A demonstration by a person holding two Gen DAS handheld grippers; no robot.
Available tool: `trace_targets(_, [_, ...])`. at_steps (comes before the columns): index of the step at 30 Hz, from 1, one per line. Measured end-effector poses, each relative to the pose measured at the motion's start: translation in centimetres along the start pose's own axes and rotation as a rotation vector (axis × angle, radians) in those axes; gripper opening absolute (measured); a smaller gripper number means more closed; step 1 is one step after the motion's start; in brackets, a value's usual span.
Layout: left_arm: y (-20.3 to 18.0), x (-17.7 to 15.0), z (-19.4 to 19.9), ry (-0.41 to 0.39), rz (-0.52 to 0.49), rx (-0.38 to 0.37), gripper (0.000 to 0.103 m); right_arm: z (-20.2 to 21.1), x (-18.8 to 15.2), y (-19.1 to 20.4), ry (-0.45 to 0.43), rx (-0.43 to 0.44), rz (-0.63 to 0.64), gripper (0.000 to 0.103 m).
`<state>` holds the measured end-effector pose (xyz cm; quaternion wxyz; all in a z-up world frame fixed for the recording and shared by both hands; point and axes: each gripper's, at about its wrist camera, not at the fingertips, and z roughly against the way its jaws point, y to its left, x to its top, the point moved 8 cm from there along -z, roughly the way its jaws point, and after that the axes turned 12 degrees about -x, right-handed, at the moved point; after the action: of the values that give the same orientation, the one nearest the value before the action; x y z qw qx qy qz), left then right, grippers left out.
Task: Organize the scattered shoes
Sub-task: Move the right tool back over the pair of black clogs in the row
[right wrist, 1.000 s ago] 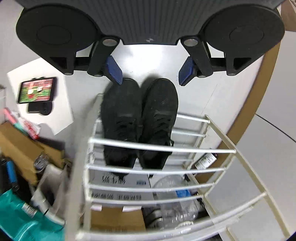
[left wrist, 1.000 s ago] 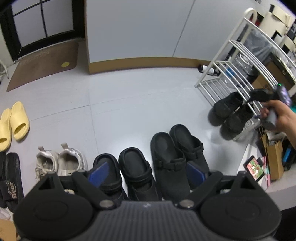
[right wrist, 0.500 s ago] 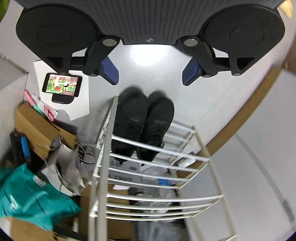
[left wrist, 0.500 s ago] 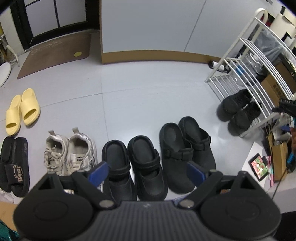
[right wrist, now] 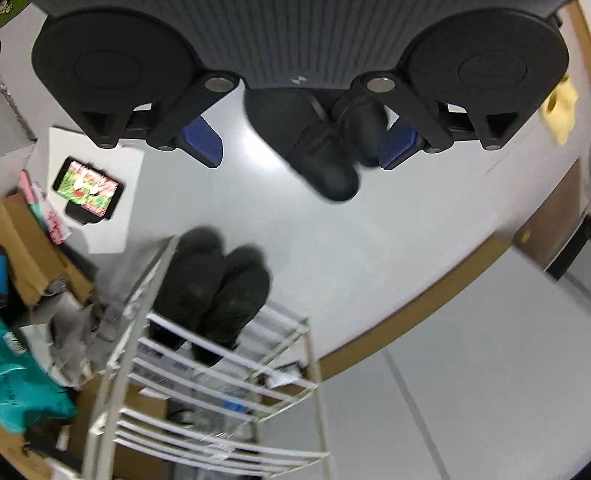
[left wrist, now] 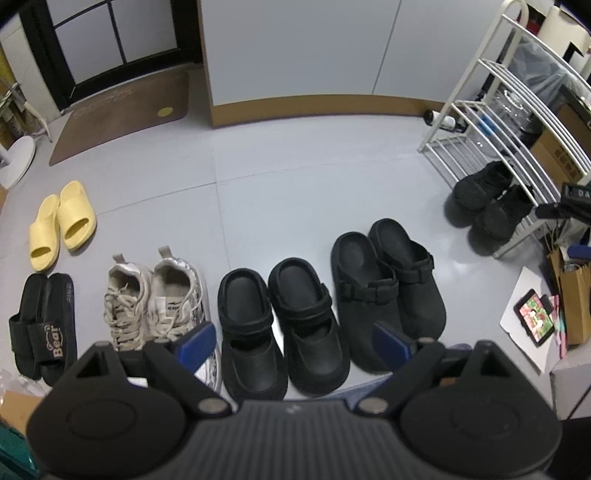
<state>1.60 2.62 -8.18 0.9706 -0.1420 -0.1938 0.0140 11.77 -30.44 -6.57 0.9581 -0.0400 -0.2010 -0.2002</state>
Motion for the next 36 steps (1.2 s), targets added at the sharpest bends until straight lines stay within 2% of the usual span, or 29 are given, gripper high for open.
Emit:
trace_targets(6, [0.8,-0.1,0.0,0.009,0.014,0.025,0.093,0.6,-1.7,2.4,0.032,0.053,0.125,0.097])
trace_targets(10, [0.7,-0.1,-0.4,0.019,0.011,0.034,0.093,1.6,-2.0,3.3,0.03,0.092,0.142,0.097])
trace_targets(14, [0.5,-0.2,-0.7,0.019,0.011,0.037,0.093,2.9,-2.0,4.1,-0.042,0.078,0.21,0.097])
trace_targets(19, [0.8,-0.3,-0.8,0.013,0.028,0.042,0.093,3.4,-3.0,5.5,-0.068,0.083,0.303,0.097])
trace_targets(24, [1.4,-0.3,-0.6,0.012,0.033,0.049,0.093,3.7,-4.3,6.8,-0.068,0.093,0.351,0.097])
trace_targets(28, [2.6,-0.5,-0.5,0.011,0.056,0.052,0.093,4.7,-4.8,7.3,-0.058,0.166,0.342,0.097])
trace_targets(32, [3.3,-0.4,-0.2,-0.011,0.099,0.047,0.093,5.5,-6.1,8.0,-0.097,0.164,0.375,0.097])
trace_targets(36, [3.2,-0.3,-0.3,-0.012,0.087,0.027,0.094,4.9,-8.1,9.1,-0.091,0.169,0.401,0.097])
